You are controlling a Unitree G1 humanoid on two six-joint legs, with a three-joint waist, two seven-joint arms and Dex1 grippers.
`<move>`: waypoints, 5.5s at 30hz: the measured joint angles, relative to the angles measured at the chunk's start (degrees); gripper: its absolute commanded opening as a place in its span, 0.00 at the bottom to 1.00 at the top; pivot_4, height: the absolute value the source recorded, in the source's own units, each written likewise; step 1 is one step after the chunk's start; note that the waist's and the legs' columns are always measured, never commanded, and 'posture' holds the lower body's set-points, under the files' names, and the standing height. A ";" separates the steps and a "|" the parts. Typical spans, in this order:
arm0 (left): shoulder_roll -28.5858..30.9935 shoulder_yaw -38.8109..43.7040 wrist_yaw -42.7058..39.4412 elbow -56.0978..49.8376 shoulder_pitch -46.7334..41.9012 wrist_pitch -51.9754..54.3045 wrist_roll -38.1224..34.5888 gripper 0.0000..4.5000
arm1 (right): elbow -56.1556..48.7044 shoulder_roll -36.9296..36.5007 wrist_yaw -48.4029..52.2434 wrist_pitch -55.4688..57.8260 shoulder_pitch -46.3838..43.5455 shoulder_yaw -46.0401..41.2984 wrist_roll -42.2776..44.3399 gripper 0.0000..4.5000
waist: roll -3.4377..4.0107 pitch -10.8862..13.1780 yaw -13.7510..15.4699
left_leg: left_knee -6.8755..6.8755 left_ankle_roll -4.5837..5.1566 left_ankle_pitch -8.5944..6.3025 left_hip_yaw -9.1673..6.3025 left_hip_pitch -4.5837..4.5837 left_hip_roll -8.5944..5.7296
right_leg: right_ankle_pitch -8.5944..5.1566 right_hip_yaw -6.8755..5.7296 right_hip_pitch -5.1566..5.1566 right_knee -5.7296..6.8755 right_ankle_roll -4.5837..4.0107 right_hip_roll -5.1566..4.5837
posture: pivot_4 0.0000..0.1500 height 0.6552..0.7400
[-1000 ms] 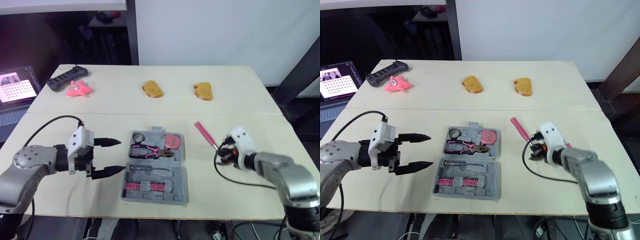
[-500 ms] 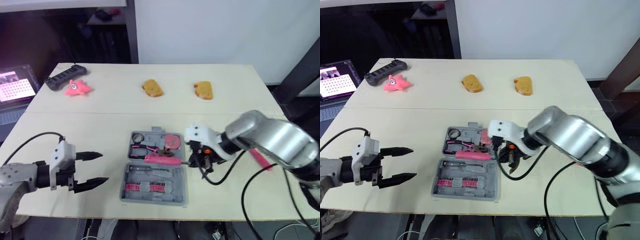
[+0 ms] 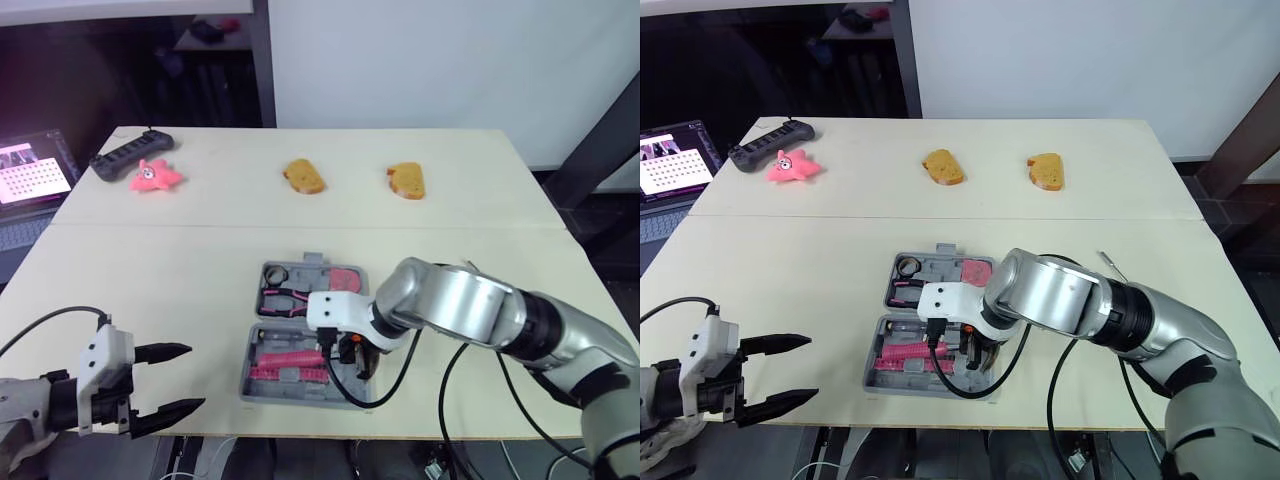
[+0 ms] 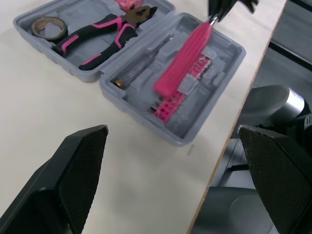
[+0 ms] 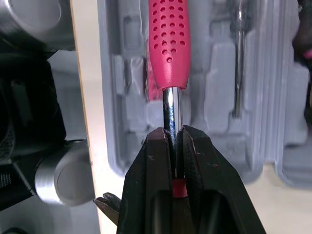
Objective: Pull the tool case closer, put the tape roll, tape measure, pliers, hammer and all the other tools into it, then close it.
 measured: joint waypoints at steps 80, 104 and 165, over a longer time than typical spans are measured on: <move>0.55 1.47 -1.18 1.90 -1.34 -1.35 3.22 1.00 | 5.21 9.33 -2.24 -0.69 1.03 -4.48 -2.05 0.39 | 0.00 0.00 -0.26 | -0.08 -0.01 0.00 -0.01 0.01 0.08 | 0.03 -0.01 -0.06 0.02 -0.03 0.09 | 1.00 0.90; 1.22 -2.64 -1.51 4.54 -5.52 -2.18 3.85 1.00 | 18.20 8.59 6.00 -52.83 27.73 -11.18 -16.63 0.00 | -0.14 -0.06 0.04 | -0.06 -0.01 0.00 0.00 0.04 0.08 | 0.04 -0.02 0.07 -0.06 -0.03 0.08 | 1.00 0.90; 2.74 -8.27 -7.68 37.73 -27.54 -9.48 6.38 0.81 | 16.29 -6.89 15.43 -68.62 70.05 -73.79 -1.09 0.74 | -0.31 -0.34 0.18 | -0.22 0.00 -0.02 0.09 0.79 0.06 | -0.13 0.07 0.90 -0.25 -0.10 0.08 | 1.00 0.90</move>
